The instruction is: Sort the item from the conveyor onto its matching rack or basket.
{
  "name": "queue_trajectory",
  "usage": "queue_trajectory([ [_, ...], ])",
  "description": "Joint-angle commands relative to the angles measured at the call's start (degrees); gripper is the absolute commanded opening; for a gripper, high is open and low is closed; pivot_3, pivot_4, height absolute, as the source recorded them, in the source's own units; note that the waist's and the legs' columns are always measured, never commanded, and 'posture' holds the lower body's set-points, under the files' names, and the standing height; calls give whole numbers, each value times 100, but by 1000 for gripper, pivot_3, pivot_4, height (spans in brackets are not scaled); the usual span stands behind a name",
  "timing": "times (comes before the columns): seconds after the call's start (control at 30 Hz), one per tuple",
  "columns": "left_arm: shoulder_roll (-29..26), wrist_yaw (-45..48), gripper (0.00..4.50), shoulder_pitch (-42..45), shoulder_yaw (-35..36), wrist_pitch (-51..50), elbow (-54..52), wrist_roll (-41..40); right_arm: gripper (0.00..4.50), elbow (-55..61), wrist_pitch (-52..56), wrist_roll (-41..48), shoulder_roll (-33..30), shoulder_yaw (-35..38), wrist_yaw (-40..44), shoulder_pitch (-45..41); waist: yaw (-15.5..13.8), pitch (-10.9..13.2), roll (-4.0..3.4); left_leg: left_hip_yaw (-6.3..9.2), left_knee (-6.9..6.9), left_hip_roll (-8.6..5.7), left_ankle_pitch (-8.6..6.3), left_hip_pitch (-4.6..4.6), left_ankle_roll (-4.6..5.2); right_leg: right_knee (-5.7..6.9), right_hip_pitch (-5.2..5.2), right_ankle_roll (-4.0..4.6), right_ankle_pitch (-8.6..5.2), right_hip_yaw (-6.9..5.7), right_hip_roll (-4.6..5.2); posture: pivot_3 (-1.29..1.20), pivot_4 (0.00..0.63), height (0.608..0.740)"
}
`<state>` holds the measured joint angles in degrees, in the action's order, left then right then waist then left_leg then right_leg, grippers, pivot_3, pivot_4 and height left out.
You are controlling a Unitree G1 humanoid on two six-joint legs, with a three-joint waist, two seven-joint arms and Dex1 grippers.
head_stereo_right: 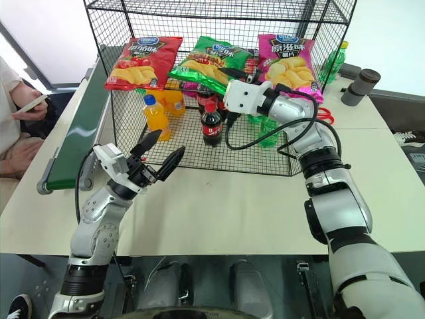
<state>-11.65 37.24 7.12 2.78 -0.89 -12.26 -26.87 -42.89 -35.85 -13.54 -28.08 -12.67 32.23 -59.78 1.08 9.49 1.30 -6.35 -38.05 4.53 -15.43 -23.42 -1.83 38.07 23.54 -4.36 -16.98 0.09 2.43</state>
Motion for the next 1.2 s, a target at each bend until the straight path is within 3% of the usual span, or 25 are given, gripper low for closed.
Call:
queue_trajectory([
  [0.03, 33, 9, 4500, 48, -42, 96, -148, -44, 3328, 156, -97, 89, -162, 177, -3, -98, 0, 0, 0, 0, 0, 0, 0, 0, 0, 0, 0, 0, 0, 0, 0, 0, 150, 740],
  [0.67, 33, -25, 4500, 11, -96, 64, -238, -35, 3328, 713, -19, 332, -840, 315, 338, 571, 3, 2, -3, 0, 0, 0, 1, 3, -1, 1, -1, 0, 0, 2, -1, 0, 150, 740],
  [0.8, 5, -17, 4500, 5, -97, 84, -235, -5, 3328, 1719, 335, 1073, -1018, 474, 1020, 1081, -37, 2, -4, 2, -1, 0, 0, 2, 0, -2, -4, 0, 0, 0, 1, 0, 150, 740],
  [0.97, -11, -23, 4500, -14, -39, 76, -227, -60, 3328, 2724, 965, 1357, -1409, 883, 1103, 1774, -32, 2, -4, 3, -3, -2, -1, 4, 1, -3, -8, -1, 1, 0, 4, 0, 150, 740],
  [1.2, -492, 242, 4500, -181, 208, -29, -53, -132, 3328, 5312, 3790, 3893, -1564, 2003, 1303, 3866, -28, 2, -6, 15, -1, 0, -1, 4, 2, -8, -14, -1, 0, -6, 2, 0, 150, 740],
])
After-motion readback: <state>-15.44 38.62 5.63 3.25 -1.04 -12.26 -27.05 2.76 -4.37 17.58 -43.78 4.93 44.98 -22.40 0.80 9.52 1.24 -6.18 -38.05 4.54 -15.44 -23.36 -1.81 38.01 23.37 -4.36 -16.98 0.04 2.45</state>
